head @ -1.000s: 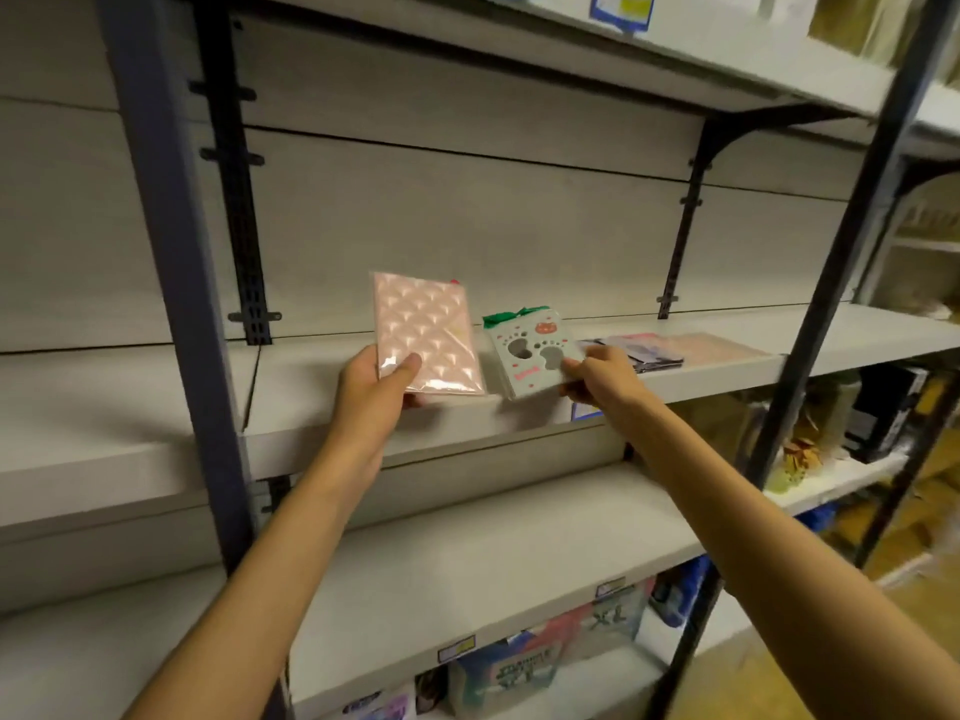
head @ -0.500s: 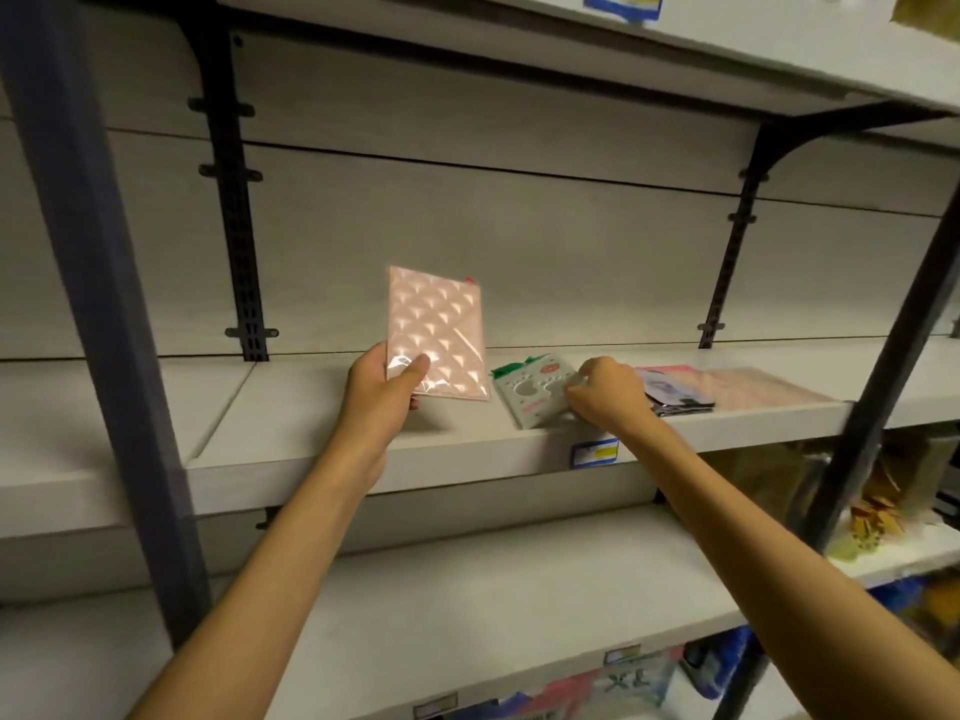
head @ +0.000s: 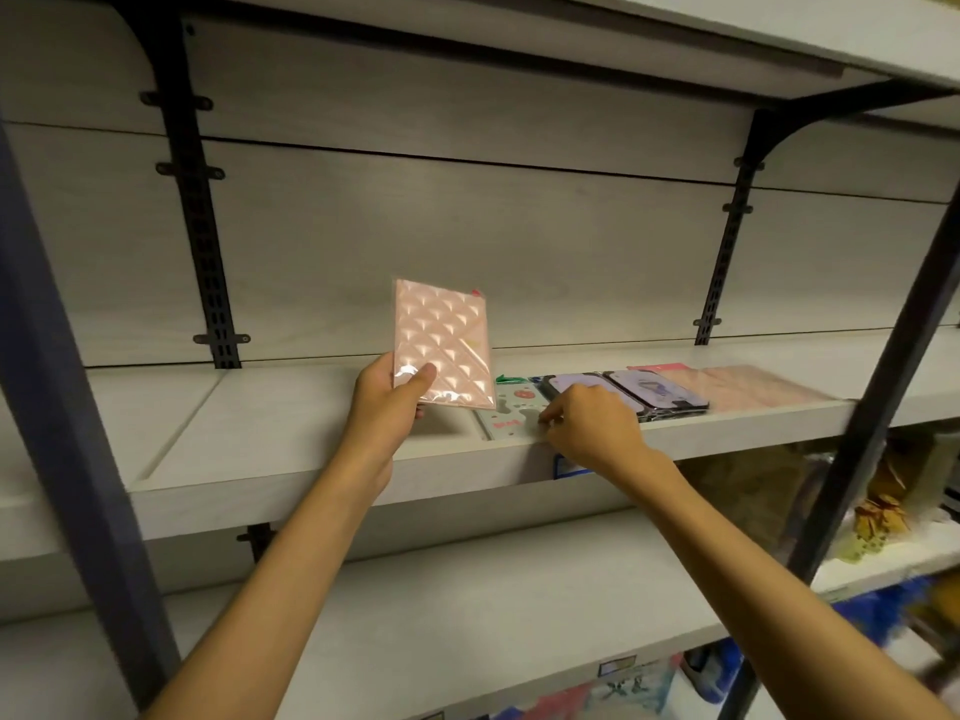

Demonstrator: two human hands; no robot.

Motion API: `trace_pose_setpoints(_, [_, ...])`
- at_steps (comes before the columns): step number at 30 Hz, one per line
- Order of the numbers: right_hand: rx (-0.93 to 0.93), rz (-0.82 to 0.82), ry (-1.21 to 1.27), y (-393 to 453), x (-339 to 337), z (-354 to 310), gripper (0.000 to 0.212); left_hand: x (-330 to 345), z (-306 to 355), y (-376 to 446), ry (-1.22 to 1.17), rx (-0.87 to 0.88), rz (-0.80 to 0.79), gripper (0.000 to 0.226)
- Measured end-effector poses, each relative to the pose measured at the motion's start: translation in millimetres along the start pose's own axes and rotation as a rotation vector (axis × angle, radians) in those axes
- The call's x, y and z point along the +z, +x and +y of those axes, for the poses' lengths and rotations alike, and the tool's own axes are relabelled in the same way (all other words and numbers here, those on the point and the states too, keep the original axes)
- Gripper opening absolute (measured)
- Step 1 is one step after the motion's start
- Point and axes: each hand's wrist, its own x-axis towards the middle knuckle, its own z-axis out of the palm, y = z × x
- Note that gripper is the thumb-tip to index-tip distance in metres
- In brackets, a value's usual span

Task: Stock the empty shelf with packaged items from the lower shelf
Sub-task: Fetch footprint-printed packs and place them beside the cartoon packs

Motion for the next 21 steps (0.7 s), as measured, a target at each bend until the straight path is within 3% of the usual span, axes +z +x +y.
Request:
trace_pose_setpoints(4, [0.029,0.017,0.118,0.3,-2.8,4.8,0.026,6.2,-2.2,0.6,-0.005,-0.029,-0.008,0.015])
trace_pose_setpoints(7, [0.083,0.164,0.475,0.3,-16.6,6.1,0.023,19.4,0.1,1.8,-0.036,-0.054,-0.029,0.015])
trace_pose_setpoints(10, [0.210,-0.018,0.967,3.9,-37.9,6.1,0.028,39.7,5.6,6.7,-0.082,-0.090,-0.083,0.016])
trace_pose_setpoints(12, [0.269,-0.156,1.101,8.5,-47.9,8.1,0.030,57.8,8.4,10.8,-0.113,-0.102,-0.143,0.018])
trace_pose_setpoints(14, [0.312,-0.184,1.200,16.1,-51.5,14.8,0.024,77.6,11.7,15.4,-0.092,-0.093,-0.182,0.022])
trace_pose_setpoints(18, [0.367,-0.108,1.406,37.5,-50.3,50.6,0.020,105.4,16.4,30.0,0.157,-0.018,-0.286,0.016])
trace_pose_setpoints(21, [0.471,0.001,1.433,52.7,-52.5,85.6,0.017,109.6,12.2,40.0,0.486,0.071,-0.304,0.032])
